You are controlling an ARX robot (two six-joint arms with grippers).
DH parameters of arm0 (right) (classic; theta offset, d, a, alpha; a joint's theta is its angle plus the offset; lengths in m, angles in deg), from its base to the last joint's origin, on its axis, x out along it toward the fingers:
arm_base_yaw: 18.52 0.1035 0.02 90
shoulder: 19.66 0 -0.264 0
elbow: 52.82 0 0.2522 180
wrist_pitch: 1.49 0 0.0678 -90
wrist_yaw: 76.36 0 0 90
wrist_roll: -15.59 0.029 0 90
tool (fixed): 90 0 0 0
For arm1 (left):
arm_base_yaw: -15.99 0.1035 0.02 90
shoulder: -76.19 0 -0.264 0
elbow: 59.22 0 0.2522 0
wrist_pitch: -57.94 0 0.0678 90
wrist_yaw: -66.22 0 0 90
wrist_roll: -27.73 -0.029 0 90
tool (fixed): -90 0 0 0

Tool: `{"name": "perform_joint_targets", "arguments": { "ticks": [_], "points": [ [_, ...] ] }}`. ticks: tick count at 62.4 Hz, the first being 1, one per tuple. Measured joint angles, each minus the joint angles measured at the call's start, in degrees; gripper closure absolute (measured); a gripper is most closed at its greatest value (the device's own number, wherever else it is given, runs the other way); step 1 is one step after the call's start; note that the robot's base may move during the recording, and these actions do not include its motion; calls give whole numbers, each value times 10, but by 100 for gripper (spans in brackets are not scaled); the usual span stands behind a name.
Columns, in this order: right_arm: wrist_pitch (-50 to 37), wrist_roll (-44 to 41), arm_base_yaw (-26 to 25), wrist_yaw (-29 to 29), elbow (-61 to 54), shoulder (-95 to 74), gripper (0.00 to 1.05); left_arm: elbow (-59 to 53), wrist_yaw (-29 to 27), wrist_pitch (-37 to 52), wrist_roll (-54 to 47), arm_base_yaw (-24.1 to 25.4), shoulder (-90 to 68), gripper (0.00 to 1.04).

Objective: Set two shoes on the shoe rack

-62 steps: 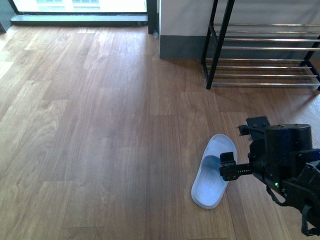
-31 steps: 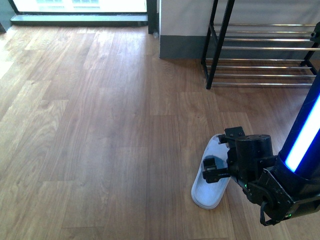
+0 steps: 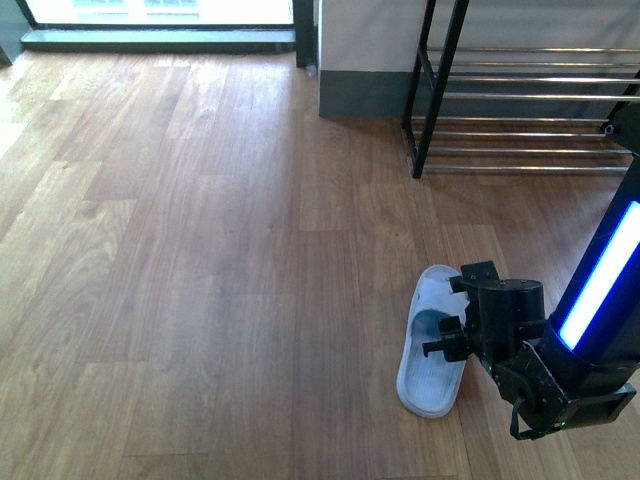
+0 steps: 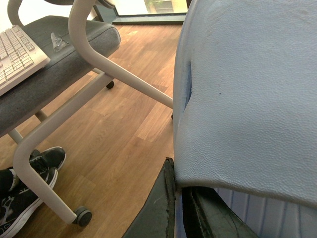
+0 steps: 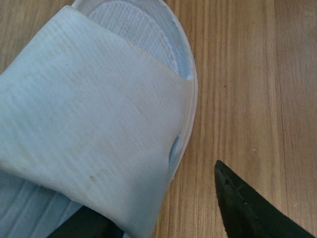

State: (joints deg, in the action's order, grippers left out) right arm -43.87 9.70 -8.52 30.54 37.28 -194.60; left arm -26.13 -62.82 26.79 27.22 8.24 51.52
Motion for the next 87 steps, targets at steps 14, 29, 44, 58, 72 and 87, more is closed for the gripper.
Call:
{"name": "perform_joint_targets", "arguments": {
  "ticks": [14, 29, 44, 58, 72, 87],
  "points": [
    [0, 2, 4, 4, 15, -10, 93, 0, 0, 0, 0, 0, 0, 103],
    [-24, 1, -9, -3, -28, 12, 103, 0, 0, 0, 0, 0, 0, 103],
    [-87, -95, -77, -62, -198, 191, 103, 0, 0, 0, 0, 0, 0, 103],
    [-33, -163, -138, -143, -386, 471, 103, 0, 0, 0, 0, 0, 0, 103],
    [131, -177, -158, -217, -544, 838, 103, 0, 0, 0, 0, 0, 0, 103],
    [353, -177, -160, -258, -604, 1245, 103, 0, 0, 0, 0, 0, 0, 103]
  ]
}}
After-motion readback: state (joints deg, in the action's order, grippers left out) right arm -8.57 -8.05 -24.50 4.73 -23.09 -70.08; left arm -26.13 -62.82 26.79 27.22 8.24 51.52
